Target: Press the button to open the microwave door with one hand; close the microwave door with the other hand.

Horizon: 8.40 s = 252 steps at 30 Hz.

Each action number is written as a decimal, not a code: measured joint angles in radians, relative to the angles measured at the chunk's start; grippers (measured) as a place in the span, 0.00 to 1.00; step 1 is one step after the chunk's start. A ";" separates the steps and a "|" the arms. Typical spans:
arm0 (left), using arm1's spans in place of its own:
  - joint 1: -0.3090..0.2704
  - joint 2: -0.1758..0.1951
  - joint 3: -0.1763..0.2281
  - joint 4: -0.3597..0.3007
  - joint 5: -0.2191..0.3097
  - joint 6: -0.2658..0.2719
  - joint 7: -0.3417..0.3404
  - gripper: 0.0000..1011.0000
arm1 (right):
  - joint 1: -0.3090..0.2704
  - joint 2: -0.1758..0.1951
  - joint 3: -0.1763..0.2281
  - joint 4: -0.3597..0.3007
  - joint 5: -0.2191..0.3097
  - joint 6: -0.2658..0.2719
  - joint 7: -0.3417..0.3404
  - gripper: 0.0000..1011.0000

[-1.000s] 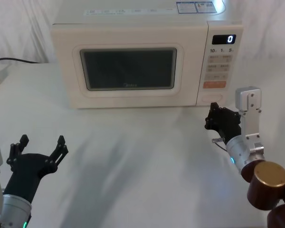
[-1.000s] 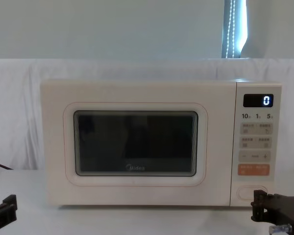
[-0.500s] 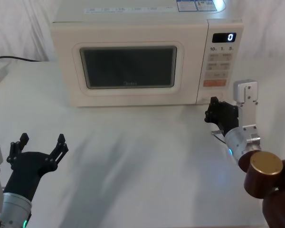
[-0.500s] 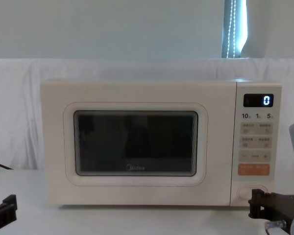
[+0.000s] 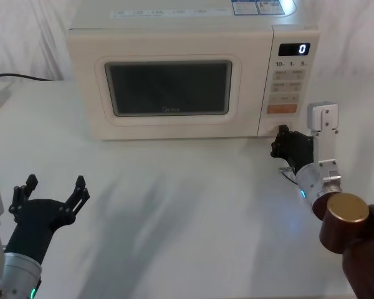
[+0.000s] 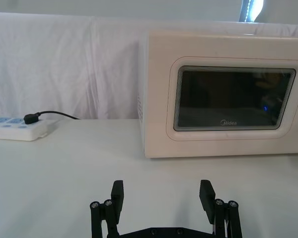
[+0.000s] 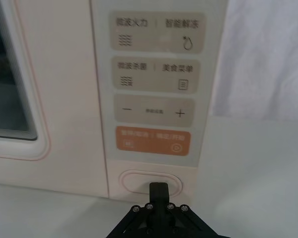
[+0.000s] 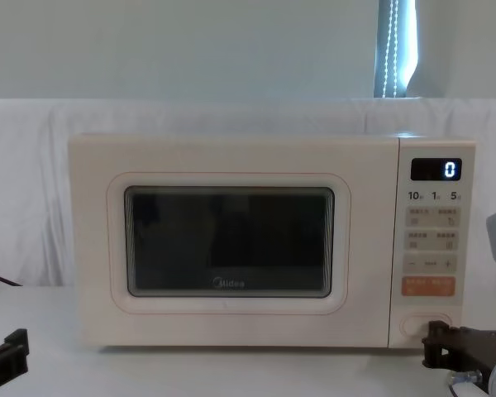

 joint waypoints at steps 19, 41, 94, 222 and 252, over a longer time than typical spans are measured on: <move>0.000 0.000 0.000 0.000 0.000 0.000 0.000 0.99 | 0.041 0.000 0.016 0.058 -0.002 -0.008 0.003 0.00; 0.000 0.000 0.000 0.000 0.000 0.000 0.000 0.99 | 0.060 -0.011 0.019 0.081 -0.004 -0.020 0.008 0.00; 0.000 0.000 0.000 0.000 0.000 0.000 0.000 0.99 | 0.082 -0.030 0.017 0.117 -0.016 -0.038 -0.007 0.00; 0.000 0.000 0.000 0.000 0.000 0.000 0.000 0.99 | -0.338 0.006 0.027 -0.450 -0.027 0.071 -0.037 0.05; 0.000 0.000 0.000 0.000 0.000 0.000 0.000 0.99 | -0.336 0.004 0.027 -0.449 -0.025 0.076 -0.037 0.90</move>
